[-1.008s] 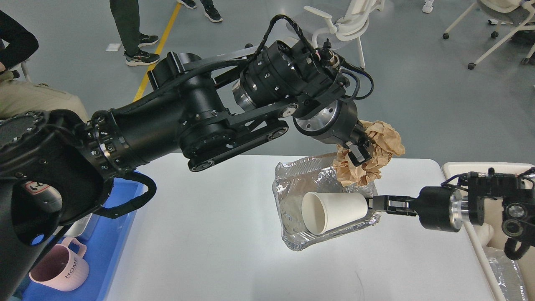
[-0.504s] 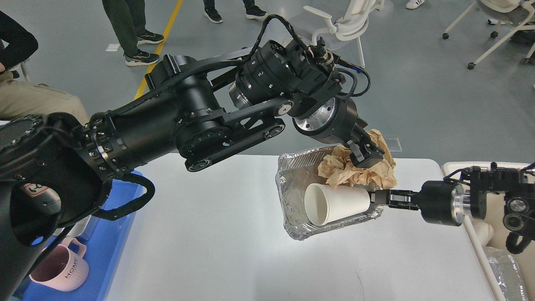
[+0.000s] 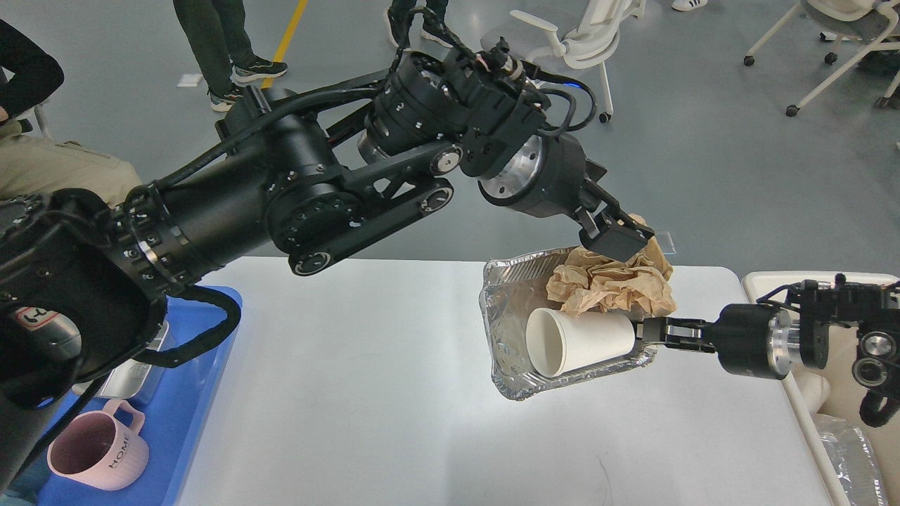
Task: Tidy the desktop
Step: 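Lower the paper into the foil tray, open and withdraw left gripper, then drag the foil tray with the right gripper into the white bin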
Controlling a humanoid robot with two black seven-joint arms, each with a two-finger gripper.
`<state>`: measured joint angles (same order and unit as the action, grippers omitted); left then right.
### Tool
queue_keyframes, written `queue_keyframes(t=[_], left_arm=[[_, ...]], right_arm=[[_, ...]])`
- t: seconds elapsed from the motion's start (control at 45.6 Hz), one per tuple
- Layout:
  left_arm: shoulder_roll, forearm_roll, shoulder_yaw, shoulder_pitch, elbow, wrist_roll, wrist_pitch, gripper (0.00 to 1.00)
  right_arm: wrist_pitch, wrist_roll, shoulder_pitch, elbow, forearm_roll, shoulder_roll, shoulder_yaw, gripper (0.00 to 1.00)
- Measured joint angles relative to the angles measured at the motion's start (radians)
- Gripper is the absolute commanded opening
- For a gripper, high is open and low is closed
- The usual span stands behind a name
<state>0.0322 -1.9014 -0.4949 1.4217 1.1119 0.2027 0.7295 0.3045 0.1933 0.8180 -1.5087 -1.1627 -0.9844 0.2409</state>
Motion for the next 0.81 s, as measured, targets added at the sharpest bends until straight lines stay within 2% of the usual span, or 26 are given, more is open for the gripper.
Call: queue_keyframes(t=[0.153,0.46,0.635,0.811], left_arm=[[0.140,0.004,-0.054,-0.112,0.013,-0.006,-0.111,0.96],[0.455,0.021,-0.230,-0.382,0.146,-0.010,-0.159,0.97],[0.541,0.183,-0.496,-0.597,0.156,0.004,-0.213,0.97],[0.587,0.381,-0.763,-0.780,0.160,0.004,-0.214,0.97]], right_arm=[[0.001,0.000,-0.004,0.002,0.000,-0.006,0.000,0.00],[0.001,0.001,-0.006,0.002,0.000,-0.007,0.000,0.00],[0.001,0.000,-0.007,0.004,0.000,-0.007,-0.002,0.00],[0.001,0.000,-0.008,0.005,0.000,-0.007,-0.002,0.00]])
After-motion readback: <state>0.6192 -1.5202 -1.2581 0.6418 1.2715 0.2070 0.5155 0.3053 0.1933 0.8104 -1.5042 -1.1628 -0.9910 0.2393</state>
